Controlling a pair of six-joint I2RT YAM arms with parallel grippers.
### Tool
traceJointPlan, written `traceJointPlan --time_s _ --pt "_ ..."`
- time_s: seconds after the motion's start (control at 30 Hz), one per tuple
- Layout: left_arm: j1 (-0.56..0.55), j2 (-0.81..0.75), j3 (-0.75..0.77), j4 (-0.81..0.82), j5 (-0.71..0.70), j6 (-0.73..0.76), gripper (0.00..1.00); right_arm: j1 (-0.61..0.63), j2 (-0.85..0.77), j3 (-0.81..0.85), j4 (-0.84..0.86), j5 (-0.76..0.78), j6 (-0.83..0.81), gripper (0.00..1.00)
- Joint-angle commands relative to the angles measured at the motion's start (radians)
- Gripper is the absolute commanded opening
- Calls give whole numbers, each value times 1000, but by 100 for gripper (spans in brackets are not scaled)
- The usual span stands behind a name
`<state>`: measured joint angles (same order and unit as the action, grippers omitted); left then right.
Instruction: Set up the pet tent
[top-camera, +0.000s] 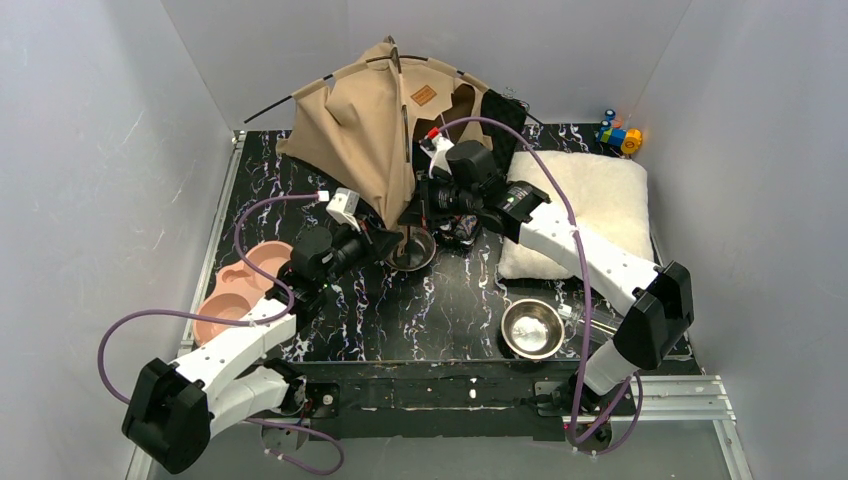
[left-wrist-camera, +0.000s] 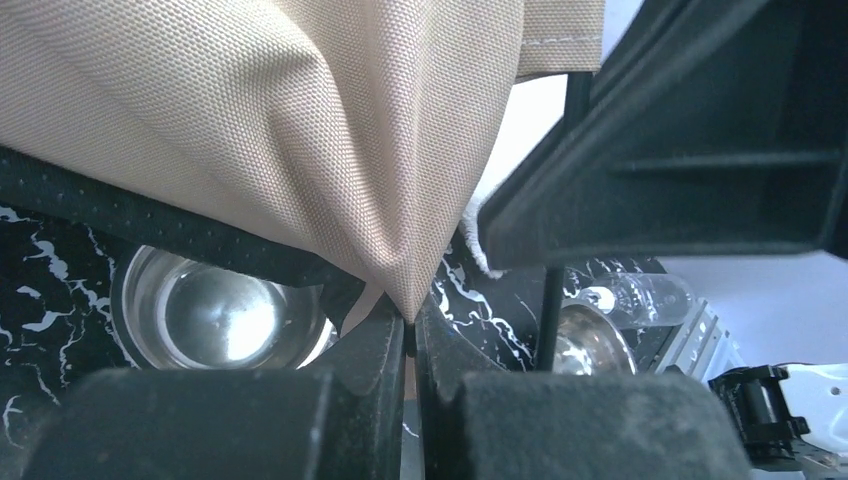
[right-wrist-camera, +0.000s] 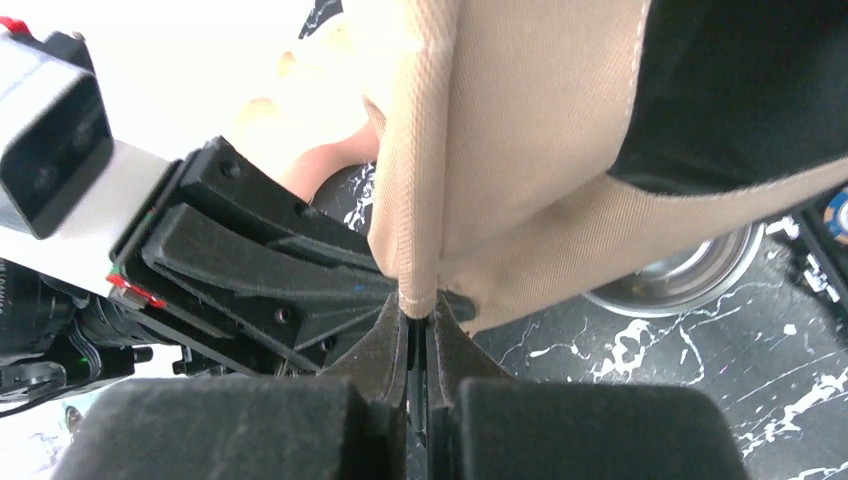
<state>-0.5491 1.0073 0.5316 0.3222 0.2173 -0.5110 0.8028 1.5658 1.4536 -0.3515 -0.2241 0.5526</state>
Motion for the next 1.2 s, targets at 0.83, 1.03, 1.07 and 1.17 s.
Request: traceJointPlan --time_s 0.83,1.03,1.07,1.17 --pt "-74 32 -59 -225 -27 -269 0 -71 -78 -106 536 221 -90 1" --pt "-74 66 -37 -268 -45 -250 0 -71 -88 -111 563 258 -90 1" --pt "-74 67 -38 -266 -44 -250 0 -71 -85 -108 567 257 -89 1" --pt "-73 60 -36 -286 -62 -237 0 -71 -74 -87 559 259 -92 1"
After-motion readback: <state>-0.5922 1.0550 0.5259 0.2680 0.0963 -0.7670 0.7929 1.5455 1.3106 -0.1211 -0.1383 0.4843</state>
